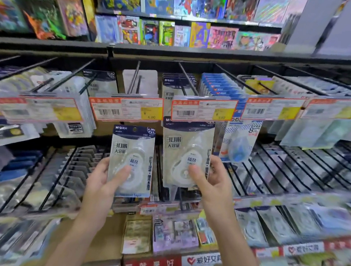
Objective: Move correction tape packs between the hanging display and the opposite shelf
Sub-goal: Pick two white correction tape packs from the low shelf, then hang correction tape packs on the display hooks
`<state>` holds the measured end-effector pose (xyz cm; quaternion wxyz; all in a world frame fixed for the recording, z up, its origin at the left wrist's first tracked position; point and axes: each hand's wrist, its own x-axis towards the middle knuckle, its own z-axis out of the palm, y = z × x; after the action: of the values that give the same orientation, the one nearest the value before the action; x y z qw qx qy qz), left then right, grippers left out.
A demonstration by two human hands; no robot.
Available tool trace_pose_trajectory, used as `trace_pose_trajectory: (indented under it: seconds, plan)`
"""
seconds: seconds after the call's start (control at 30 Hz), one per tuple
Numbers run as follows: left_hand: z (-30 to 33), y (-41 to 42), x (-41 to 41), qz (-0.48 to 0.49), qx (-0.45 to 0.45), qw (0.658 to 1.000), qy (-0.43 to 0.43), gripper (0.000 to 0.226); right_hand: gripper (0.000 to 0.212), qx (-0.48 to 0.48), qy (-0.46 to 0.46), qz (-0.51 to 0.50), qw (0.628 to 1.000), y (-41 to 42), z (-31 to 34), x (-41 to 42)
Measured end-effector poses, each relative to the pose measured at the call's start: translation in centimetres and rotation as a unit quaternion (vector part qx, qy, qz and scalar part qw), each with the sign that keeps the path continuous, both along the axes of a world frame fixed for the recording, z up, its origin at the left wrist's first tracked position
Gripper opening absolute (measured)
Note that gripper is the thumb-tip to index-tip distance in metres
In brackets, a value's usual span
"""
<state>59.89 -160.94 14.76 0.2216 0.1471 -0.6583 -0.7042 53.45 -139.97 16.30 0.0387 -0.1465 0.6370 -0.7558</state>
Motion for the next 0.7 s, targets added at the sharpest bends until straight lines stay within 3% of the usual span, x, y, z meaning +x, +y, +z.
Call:
trace_pose_trajectory:
  seconds: [0.17, 0.33, 0.47, 0.7]
  plan:
    - [-0.1, 0.3, -0.2, 0.004, 0.003, 1.000, -0.003, 0.039, 0.021, -0.015, 0.021, 0.015, 1.000, 0.2, 1.2, -0.3]
    - [-0.1, 0.4, -0.1, 0.000, 0.006, 1.000, -0.004, 0.041, 0.032, -0.030, 0.037, -0.002, 0.999, -0.1, 2.2, -0.2]
    - [0.0, -0.1, 0.0, 0.003, 0.005, 1.000, 0.002, 0.040, 0.013, -0.043, 0.022, -0.012, 0.999, 0.2, 1.5, 0.2]
    - [-0.5, -0.6, -0.1, 0.007, 0.002, 1.000, -0.005, 0.039, 0.019, -0.050, 0.017, -0.017, 0.998, -0.1, 1.1, 0.3]
